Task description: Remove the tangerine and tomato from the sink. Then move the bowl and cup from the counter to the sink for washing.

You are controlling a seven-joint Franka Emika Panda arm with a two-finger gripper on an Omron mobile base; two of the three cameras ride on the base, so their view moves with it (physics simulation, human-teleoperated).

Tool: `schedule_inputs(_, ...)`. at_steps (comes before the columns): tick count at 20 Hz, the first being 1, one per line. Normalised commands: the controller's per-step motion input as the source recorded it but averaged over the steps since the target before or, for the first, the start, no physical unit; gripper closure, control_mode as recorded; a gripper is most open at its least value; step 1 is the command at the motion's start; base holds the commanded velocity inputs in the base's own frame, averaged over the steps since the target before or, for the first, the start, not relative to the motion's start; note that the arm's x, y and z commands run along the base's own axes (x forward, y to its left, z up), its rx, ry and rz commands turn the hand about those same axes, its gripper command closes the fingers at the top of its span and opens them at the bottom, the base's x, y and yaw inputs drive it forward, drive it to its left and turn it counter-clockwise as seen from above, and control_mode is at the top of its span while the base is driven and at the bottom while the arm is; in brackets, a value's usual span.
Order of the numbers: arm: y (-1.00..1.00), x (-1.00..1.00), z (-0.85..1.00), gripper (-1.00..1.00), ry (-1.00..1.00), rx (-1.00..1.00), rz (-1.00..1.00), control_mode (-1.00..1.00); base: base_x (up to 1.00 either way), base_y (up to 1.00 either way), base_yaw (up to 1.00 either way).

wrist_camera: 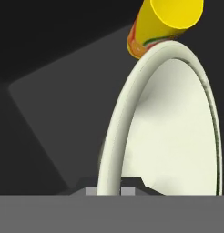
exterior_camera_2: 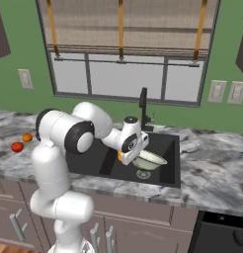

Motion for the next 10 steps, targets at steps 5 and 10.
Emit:
schedule_inputs(5, -0.05, 0.25, -0.23, 1.00, 0.00, -0.03, 0.00, -1.00, 0.00, 0.00, 0.00)
schedule_inputs(10, -0.08, 0.23, -0.21, 1.00, 0.00, -0.05, 0.00, -1.00, 0.00, 0.00, 0.00)
